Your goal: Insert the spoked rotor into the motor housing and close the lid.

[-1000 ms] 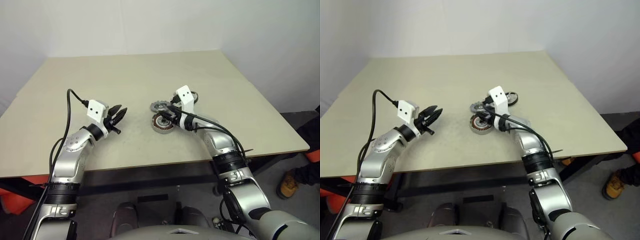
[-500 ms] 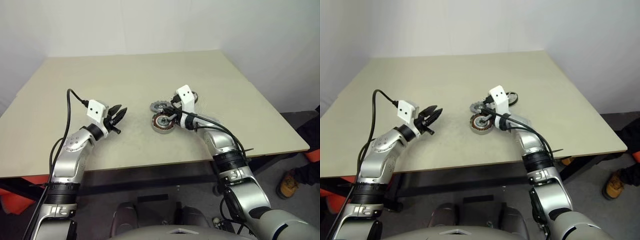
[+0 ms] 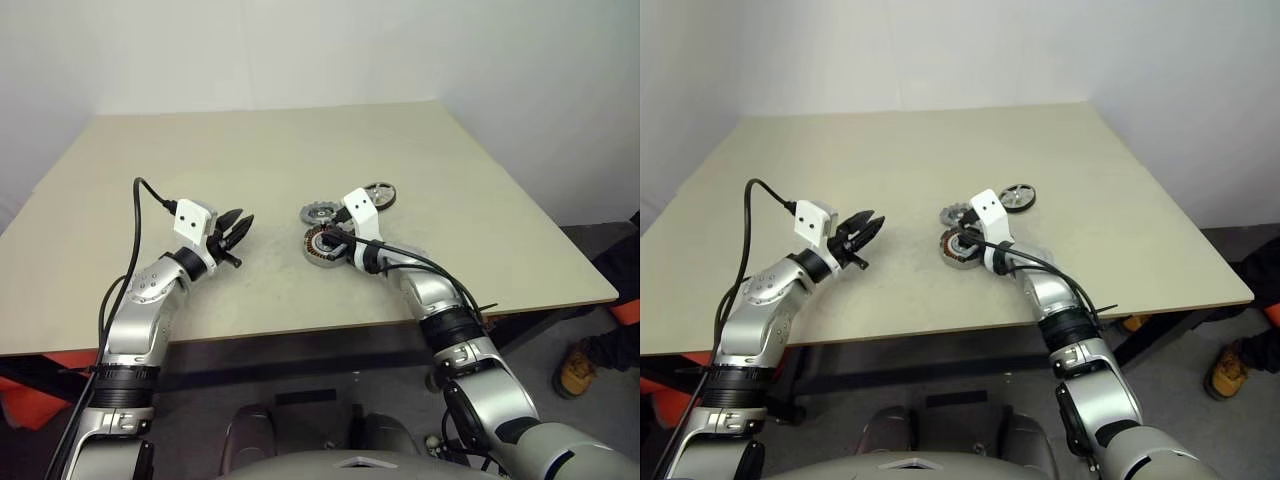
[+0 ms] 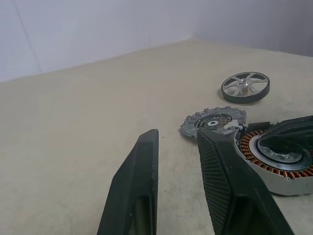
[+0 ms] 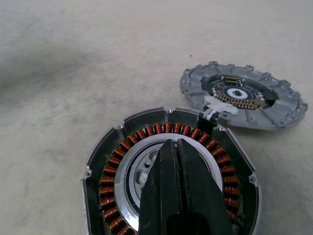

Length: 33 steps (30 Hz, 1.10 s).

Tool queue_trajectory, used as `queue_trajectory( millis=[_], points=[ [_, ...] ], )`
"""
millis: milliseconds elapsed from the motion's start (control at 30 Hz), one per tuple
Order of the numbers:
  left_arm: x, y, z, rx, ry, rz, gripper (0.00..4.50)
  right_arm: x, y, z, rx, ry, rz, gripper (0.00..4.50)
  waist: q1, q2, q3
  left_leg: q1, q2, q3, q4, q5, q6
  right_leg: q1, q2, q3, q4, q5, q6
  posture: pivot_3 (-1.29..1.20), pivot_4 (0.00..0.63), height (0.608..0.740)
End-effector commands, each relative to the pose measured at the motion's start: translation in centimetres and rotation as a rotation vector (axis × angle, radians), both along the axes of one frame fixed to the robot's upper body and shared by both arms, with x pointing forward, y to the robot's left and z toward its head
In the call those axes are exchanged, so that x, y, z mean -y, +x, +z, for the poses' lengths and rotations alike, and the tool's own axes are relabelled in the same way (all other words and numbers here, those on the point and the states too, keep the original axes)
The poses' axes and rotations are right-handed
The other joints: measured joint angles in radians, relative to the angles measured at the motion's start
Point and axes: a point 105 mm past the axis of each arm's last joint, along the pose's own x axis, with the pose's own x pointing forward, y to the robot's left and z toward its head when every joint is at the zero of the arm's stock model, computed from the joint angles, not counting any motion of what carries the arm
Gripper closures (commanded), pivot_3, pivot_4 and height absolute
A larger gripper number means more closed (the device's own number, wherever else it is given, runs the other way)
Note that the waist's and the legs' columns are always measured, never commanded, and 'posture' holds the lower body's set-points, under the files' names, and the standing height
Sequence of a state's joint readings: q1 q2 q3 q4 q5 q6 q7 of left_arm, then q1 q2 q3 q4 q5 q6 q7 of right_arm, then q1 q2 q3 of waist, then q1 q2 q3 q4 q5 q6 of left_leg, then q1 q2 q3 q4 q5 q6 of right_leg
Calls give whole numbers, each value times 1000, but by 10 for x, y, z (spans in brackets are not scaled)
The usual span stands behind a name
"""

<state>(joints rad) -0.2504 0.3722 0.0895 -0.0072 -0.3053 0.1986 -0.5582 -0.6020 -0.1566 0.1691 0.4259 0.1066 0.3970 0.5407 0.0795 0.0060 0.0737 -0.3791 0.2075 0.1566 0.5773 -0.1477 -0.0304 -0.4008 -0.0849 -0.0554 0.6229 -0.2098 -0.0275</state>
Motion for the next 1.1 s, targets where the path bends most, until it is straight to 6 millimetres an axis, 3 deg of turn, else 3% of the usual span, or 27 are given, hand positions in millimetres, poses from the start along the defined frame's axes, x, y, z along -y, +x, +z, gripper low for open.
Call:
queue_trajectory(
  millis=[33,333,467,700,800,900,1100],
  points=[
    [-3,1,16,63,11,12,3199,5,5,4,16,-10,-19,4455,0,0,0,0,0,0,0,0,0,0,0,0,0,0,0,0,0,740],
    [-2,2,15,62,6,8,3199,12,15,51,136,77,-35,4455,1,0,0,0,0,0,0,0,0,0,0,0,0,0,0,0,0,740],
    [0,3,15,62,3,2,3199,35,33,68,175,87,-150,4455,0,0,0,0,0,0,0,0,0,-1,0,0,0,0,0,0,0,740],
    [3,5,15,63,0,-6,3199,89,65,67,140,166,-485,4455,1,0,0,-1,0,0,0,0,0,-1,0,0,0,2,-4,0,0,740],
    [4,6,15,64,1,-7,3199,103,73,63,121,198,-585,3865,-2,0,0,-1,0,0,0,0,0,-2,0,0,0,3,-5,0,0,740],
    [3,6,15,66,3,-7,3199,112,79,58,79,237,-677,2904,-5,0,0,-2,0,0,0,0,0,-2,0,0,0,3,-6,0,0,740],
    [2,5,15,66,13,-7,3199,111,85,57,-22,419,-750,2904,-9,0,0,-2,0,0,0,0,0,-3,0,0,0,4,-6,0,0,740]
  ],
)
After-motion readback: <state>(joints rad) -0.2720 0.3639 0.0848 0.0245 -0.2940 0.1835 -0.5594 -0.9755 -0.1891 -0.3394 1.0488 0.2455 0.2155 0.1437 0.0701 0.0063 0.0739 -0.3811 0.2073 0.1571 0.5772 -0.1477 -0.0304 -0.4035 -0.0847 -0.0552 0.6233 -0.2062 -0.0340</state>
